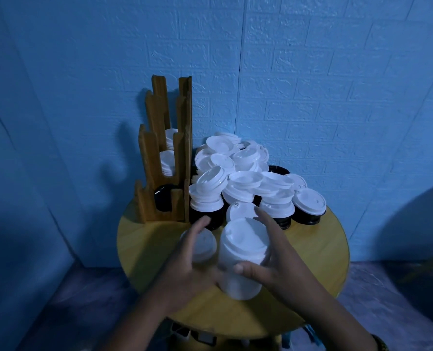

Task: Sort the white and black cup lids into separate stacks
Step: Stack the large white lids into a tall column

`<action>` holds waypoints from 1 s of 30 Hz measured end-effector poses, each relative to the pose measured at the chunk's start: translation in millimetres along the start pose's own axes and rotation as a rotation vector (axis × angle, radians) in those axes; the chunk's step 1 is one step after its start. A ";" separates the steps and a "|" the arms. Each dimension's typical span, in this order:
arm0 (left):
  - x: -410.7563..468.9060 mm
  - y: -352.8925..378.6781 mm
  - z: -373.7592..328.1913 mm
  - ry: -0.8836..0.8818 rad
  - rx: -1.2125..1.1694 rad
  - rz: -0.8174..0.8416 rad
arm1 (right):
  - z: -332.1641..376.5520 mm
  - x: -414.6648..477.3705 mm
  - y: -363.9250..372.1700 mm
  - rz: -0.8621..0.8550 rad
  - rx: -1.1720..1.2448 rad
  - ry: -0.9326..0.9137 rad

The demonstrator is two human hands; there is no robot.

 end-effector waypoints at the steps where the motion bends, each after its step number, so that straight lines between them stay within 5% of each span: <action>1: 2.2 -11.4 9.4 -0.030 0.015 -0.031 | -6.7 -1.3 0.8 0.022 0.038 0.024; 9: 24.9 -16.1 45.3 -0.154 0.382 -0.018 | -30.7 -6.4 10.4 0.054 0.071 0.074; 16: 23.6 -53.7 -17.2 0.046 0.029 -0.339 | -33.5 -3.0 12.4 0.080 0.060 0.073; 22: 34.4 1.1 -70.4 0.196 0.221 0.012 | -29.1 -5.6 24.4 0.120 -0.042 0.046; 30: 32.6 4.9 -44.5 0.148 0.067 -0.011 | -33.6 -8.9 20.1 0.080 -0.058 0.062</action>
Point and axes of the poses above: each hand's wrist, its own x-axis towards the middle knuckle, its own y-axis out of the palm, z = x × y, the point moved 5 cm from there along x, towards the middle knuckle, and after that the axes turned 9 degrees about y, right-handed, at the moved point
